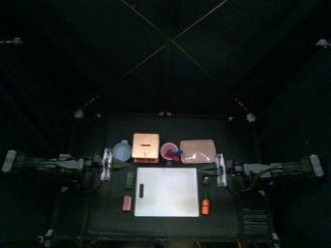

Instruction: Place knife on cutting board

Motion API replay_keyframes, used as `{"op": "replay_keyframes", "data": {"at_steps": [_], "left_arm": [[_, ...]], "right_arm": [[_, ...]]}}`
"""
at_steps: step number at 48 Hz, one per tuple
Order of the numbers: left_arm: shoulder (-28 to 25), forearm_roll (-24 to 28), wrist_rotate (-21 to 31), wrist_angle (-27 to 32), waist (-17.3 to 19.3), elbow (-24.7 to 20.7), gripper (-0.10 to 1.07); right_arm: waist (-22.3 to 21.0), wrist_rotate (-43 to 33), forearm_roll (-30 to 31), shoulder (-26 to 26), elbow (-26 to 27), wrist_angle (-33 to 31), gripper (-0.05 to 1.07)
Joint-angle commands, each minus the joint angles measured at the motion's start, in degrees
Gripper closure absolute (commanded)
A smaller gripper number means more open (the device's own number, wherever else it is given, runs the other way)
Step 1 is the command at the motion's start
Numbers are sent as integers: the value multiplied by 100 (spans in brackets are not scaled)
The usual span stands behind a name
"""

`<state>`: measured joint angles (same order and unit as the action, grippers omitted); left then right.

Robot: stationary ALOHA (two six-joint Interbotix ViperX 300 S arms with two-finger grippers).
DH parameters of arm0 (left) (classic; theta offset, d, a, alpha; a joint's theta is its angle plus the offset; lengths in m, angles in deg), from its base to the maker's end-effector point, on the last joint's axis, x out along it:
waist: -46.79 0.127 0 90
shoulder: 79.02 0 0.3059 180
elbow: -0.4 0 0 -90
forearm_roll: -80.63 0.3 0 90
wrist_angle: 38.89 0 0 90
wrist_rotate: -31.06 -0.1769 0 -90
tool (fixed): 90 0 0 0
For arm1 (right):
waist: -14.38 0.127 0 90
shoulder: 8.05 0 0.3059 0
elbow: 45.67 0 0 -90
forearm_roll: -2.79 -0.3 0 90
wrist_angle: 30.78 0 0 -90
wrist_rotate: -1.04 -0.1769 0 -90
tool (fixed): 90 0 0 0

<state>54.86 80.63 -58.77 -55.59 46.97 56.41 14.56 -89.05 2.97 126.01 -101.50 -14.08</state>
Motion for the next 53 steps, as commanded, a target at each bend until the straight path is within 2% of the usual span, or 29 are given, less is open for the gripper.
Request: {"op": "replay_keyframes", "data": {"at_steps": [1,4,9,19,29,40,53], "left_arm": [[-88,0,-44,-62,-18,-97,101],[-97,18,-53,-62,-26,-97,102],[-185,9,-35,-62,-44,-88,102],[-923,0,-9,-62,-53,-211,101],[-1468,0,0,-70,-70,-290,99],[-1723,-167,9,-79,-79,-246,91],[-1723,-272,0,-79,-88,-193,82]], "right_arm": [[-26,35,18,-105,88,53,100],[-53,-18,53,-211,158,70,103],[-88,-26,53,-571,360,70,101],[-255,-26,53,-1485,905,44,100],[-615,-44,-53,-1995,1406,-202,100],[-800,-44,-439,-2452,1881,-809,100],[-905,-44,-422,-2883,2338,-1652,99]]}}
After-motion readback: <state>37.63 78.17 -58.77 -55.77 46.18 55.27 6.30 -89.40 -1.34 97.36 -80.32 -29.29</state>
